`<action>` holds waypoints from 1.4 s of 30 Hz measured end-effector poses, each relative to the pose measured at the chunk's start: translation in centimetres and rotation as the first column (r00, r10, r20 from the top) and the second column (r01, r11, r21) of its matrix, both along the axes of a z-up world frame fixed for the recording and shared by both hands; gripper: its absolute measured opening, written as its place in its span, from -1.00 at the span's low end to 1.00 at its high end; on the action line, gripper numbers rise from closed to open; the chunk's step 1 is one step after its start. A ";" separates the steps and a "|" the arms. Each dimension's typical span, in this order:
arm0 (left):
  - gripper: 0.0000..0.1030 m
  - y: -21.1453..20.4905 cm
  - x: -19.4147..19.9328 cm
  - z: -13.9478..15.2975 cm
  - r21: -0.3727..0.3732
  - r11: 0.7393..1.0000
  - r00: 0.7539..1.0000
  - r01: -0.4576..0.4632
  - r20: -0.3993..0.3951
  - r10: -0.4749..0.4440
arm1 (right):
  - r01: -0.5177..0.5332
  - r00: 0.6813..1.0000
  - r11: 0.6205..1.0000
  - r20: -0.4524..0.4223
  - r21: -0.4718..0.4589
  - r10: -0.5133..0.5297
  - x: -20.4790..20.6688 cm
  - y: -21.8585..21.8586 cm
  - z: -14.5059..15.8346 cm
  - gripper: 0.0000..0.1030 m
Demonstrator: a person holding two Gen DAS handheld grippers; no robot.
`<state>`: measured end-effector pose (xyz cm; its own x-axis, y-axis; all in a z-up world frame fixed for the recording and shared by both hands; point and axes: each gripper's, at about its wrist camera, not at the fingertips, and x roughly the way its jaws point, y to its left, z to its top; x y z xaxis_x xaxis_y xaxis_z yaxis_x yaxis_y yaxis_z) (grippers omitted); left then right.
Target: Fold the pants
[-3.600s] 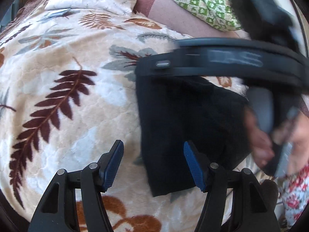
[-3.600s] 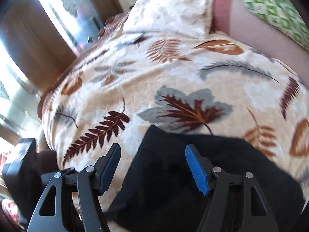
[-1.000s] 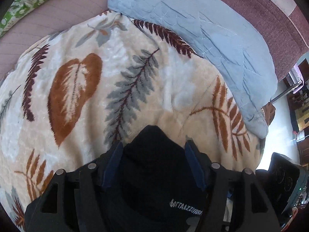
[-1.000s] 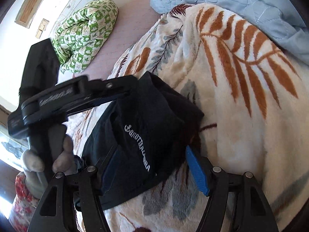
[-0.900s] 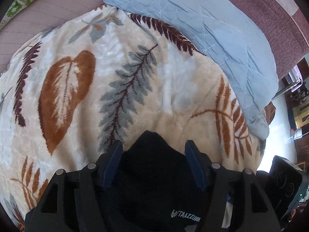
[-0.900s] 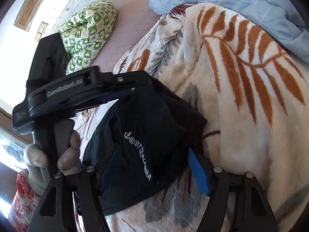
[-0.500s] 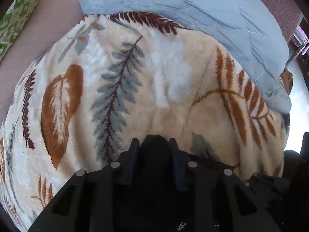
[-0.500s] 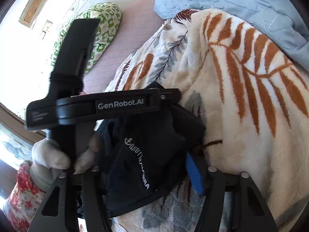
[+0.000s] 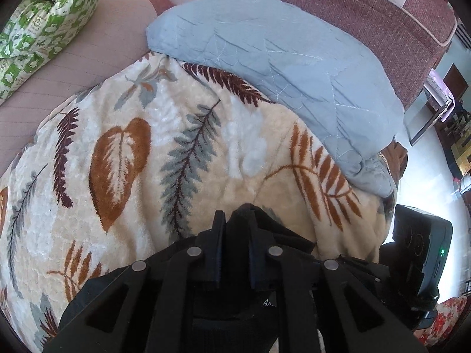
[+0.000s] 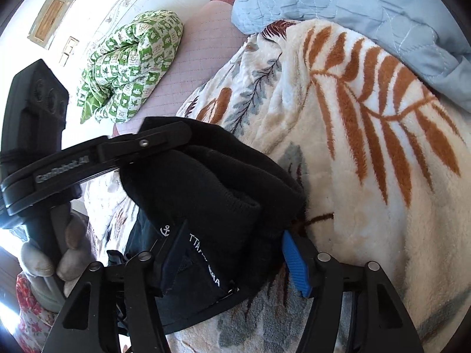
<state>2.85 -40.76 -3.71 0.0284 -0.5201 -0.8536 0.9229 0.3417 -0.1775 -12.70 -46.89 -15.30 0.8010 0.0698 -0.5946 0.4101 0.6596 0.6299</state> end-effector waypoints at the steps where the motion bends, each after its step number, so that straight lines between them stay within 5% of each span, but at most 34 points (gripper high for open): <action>1: -0.77 0.2 0.0 0.2 -0.003 1.000 1.000 0.000 0.000 0.000 | 0.005 1.000 1.000 0.000 -0.004 -0.005 -0.1 0.0 0.1 0.37; 5: -0.77 0.8 0.1 0.7 -0.016 1.000 1.000 -0.003 -0.012 0.003 | 0.038 0.999 0.998 0.008 -0.040 -0.038 -0.6 0.1 0.9 0.66; 16: -0.77 1.1 -0.2 0.3 -0.005 1.000 1.000 -0.010 -0.016 0.009 | 0.055 0.998 0.997 0.005 -0.045 -0.055 1.9 -0.9 0.4 0.76; 20: -0.77 1.8 -0.3 0.1 0.006 1.000 1.000 -0.016 -0.004 0.016 | -0.010 1.000 0.999 0.002 -0.032 0.010 2.1 -0.8 0.7 -0.26; 23: -0.77 2.7 -0.1 0.6 -0.012 0.999 0.999 -0.038 -0.013 0.038 | -0.019 1.000 0.999 -0.004 -0.029 0.018 1.7 -0.7 1.4 -0.51; 34: -0.77 10.4 2.6 4.7 -0.141 0.967 0.977 -0.211 -0.062 0.204 | -0.166 0.984 0.983 0.057 -0.081 0.171 1.5 4.6 7.9 -0.61; 42: -0.76 20.1 5.3 5.6 -0.197 0.903 0.924 -0.381 -0.118 0.364 | -0.390 0.916 0.914 0.058 -0.108 0.398 4.9 13.6 10.2 -0.61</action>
